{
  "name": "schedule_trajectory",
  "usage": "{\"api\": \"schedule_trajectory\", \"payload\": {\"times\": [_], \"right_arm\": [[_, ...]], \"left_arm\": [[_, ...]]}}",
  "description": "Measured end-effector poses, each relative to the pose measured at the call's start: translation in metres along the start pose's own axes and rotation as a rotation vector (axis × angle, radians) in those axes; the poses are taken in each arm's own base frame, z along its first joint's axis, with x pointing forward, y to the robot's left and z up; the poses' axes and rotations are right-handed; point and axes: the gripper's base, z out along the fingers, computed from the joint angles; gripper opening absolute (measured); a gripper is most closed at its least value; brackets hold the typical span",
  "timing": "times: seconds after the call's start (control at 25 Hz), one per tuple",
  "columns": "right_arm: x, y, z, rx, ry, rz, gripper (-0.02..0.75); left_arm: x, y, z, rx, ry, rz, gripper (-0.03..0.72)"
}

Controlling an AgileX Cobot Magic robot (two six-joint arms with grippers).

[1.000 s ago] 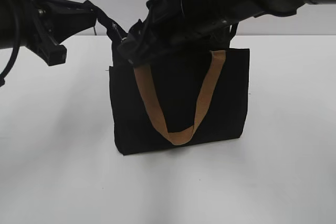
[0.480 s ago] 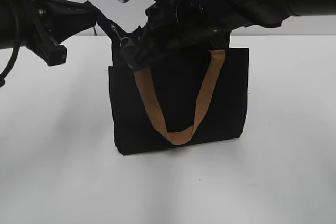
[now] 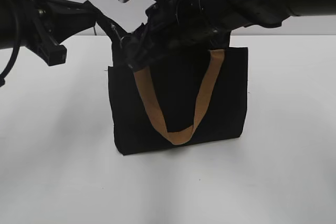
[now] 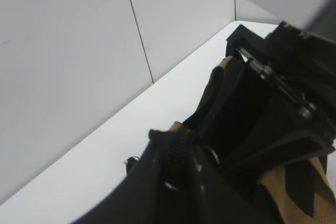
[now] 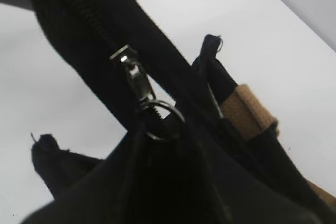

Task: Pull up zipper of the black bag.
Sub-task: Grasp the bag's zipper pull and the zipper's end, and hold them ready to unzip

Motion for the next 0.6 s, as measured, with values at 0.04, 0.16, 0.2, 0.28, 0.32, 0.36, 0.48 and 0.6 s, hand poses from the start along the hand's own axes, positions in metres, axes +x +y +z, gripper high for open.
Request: {"api": "schedule_trajectory", "payload": {"times": [0.04, 0.16, 0.2, 0.28, 0.32, 0.36, 0.48, 0.6], "right_arm": [[0.000, 0.000, 0.000, -0.001, 0.000, 0.000, 0.178], [0.001, 0.002, 0.000, -0.019, 0.011, 0.000, 0.125], [0.001, 0.003, -0.001, -0.028, 0.015, 0.000, 0.113], [0.000, 0.004, -0.004, -0.038, 0.014, -0.002, 0.088], [-0.001, 0.004, -0.005, -0.041, 0.012, -0.003, 0.073], [-0.002, 0.004, -0.007, -0.042, 0.009, -0.004, 0.056], [-0.006, 0.005, -0.013, -0.048, 0.000, -0.008, 0.020], [-0.008, 0.007, -0.018, -0.066, 0.001, -0.016, 0.003]], "left_arm": [[0.000, 0.000, 0.000, 0.000, 0.000, 0.000, 0.071], [0.000, 0.000, 0.000, 0.000, 0.000, 0.000, 0.071], [0.000, 0.000, 0.000, 0.000, 0.000, 0.000, 0.071], [0.000, 0.000, 0.000, 0.000, 0.000, 0.000, 0.069], [0.000, 0.000, 0.000, 0.000, 0.000, 0.000, 0.068], [0.000, 0.000, 0.000, 0.000, 0.000, 0.000, 0.068], [0.000, 0.000, 0.000, 0.000, 0.000, 0.000, 0.068], [0.000, 0.000, 0.000, 0.000, 0.000, 0.000, 0.067]]}}
